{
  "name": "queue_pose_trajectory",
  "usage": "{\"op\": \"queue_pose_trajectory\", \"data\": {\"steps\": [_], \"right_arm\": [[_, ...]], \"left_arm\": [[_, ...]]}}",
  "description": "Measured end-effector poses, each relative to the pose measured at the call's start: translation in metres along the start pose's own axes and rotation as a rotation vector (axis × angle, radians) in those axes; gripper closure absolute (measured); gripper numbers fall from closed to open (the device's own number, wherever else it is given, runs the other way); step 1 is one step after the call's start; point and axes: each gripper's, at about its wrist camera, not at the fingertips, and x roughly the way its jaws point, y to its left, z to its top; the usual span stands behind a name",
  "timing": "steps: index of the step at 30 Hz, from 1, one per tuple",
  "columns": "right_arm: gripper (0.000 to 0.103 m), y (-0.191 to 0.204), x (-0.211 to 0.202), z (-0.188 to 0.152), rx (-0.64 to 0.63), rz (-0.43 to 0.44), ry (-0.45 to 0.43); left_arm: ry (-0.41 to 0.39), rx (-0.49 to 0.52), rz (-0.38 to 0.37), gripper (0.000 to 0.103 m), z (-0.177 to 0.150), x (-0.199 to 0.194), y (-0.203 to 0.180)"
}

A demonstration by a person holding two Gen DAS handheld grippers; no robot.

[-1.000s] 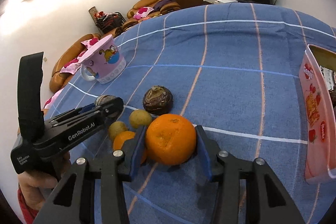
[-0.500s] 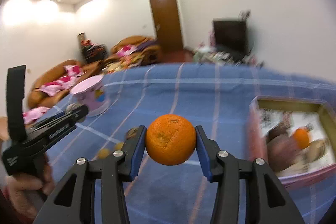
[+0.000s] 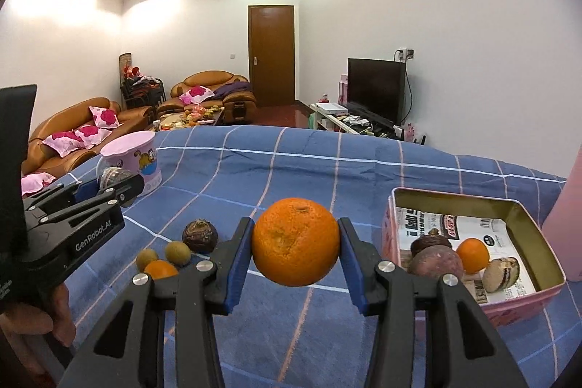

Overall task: Organize fruits
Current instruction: 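Lift the cake roll with left tool while right tool carries the orange toward the tin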

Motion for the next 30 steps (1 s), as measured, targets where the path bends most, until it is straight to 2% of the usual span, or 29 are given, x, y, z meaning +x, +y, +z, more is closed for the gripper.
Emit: {"op": "queue_pose_trajectory", "data": {"steps": [10, 30], "right_arm": [[0.055, -0.018, -0.009, -0.008, 0.005, -0.001, 0.01], [0.055, -0.085, -0.032, -0.015, 0.017, -0.116, -0.008]], "left_arm": [[0.001, 0.041, -0.001, 0.07, -0.009, -0.013, -0.033], [0.003, 0.131, -0.114, 0.07, -0.021, -0.029, -0.133]]}}
